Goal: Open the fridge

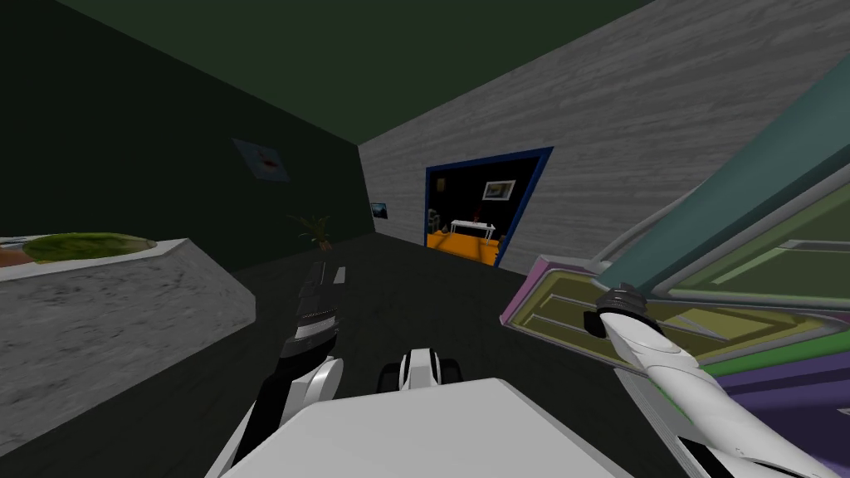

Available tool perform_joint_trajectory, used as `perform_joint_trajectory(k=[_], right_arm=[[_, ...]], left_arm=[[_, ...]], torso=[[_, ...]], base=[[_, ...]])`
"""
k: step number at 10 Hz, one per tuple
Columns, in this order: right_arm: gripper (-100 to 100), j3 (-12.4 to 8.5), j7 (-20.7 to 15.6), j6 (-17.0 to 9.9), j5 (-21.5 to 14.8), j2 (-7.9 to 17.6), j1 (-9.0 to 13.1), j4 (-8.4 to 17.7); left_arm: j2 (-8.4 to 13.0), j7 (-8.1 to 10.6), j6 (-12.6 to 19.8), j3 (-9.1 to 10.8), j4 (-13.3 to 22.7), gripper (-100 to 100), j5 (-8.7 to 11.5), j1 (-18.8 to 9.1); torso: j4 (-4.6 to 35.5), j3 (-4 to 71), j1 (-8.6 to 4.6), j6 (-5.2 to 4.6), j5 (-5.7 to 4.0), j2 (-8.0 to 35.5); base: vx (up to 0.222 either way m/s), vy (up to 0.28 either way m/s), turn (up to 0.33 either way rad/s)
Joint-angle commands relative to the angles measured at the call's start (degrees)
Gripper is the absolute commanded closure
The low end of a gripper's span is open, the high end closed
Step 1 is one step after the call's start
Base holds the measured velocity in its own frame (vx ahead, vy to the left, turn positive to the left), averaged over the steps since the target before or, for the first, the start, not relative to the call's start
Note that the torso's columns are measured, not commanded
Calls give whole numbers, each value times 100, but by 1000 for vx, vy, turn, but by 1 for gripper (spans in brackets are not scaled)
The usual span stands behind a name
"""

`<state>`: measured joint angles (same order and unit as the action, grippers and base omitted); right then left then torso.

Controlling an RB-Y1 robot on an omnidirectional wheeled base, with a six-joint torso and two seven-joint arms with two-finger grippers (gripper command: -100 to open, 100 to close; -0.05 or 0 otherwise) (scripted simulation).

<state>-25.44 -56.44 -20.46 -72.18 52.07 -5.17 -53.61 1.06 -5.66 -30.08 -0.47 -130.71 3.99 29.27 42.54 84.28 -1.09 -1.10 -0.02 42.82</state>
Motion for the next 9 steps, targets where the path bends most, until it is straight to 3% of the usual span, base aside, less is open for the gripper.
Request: perform_joint_trajectory(k=[1, 6, 8, 9], right_arm=[[-100, -97, 55, 147, 70, 326, 44, 214], [-100, -150, -8, 336, 196, 570, 70, 300], [-100, -177, -123, 431, 400, 692, 83, 342], [-100, -177, -39, 431, 258, 692, 83, 342]], left_arm=[[0, 0, 0, 0, 0, 0, 0, -1], [1, 0, 0, 0, 0, 0, 0, -1], [1, 0, 0, 0, 0, 0, 0, 0], [1, 0, 0, 0, 0, 0, 0, -1]], torso=[[6, 1, 5, 20, 13, 4], [14, 16, 86, 40, 71, -8], [23, 11, 120, 44, 96, 3], [21, 8, 126, 49, 93, 6]], base=[[23, 87, -11], [21, 45, -19], [23, 48, -21], [9, 7, -18]])
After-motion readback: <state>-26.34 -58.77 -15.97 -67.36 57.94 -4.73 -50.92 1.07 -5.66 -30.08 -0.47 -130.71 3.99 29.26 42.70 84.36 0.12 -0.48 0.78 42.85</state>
